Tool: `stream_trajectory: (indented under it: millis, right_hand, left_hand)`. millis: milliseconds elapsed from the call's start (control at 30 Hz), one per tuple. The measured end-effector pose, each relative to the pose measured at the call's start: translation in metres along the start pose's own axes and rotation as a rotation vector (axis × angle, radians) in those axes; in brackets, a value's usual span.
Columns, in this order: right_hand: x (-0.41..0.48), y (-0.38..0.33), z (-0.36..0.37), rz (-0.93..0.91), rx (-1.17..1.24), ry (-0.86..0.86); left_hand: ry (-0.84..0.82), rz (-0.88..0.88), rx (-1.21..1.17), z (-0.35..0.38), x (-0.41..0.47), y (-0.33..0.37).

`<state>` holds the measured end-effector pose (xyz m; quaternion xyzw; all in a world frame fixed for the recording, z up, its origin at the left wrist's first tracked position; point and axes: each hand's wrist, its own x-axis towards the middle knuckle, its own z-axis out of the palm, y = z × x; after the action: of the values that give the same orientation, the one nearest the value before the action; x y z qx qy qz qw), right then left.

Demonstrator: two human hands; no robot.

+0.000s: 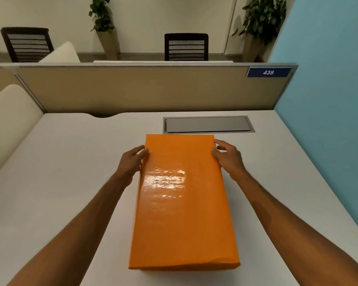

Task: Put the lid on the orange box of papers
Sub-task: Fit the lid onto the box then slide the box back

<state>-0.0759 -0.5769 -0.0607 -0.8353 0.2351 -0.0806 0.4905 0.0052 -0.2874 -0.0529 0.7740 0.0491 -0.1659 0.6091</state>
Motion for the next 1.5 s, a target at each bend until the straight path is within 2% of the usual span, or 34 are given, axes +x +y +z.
stream_trajectory:
  millis: [200, 500, 700, 1033, 1367, 1500]
  right_hand:
    - [0.015, 0.003, 0.005, -0.038, -0.034, -0.001]
    - [0.021, 0.010, 0.012, 0.002, -0.040, 0.000]
    - [0.013, 0.006, 0.011, -0.016, -0.082, -0.006]
    - [-0.053, 0.018, -0.001, 0.068, -0.105, -0.005]
    - [-0.135, 0.036, -0.011, 0.069, -0.009, -0.022]
    - [-0.160, 0.041, -0.013, 0.122, 0.060, -0.039]
  left_hand:
    - [0.059, 0.002, 0.057, 0.000, 0.014, -0.005]
    - [0.044, 0.006, 0.105, 0.001, 0.015, -0.011]
    - [0.012, 0.054, 0.222, -0.003, 0.009, -0.004]
    - [-0.107, 0.075, 0.264, -0.024, -0.046, -0.039]
    - [-0.092, 0.102, 0.182, -0.029, -0.133, -0.066]
    - [-0.058, 0.061, 0.151, -0.031, -0.150, -0.075]
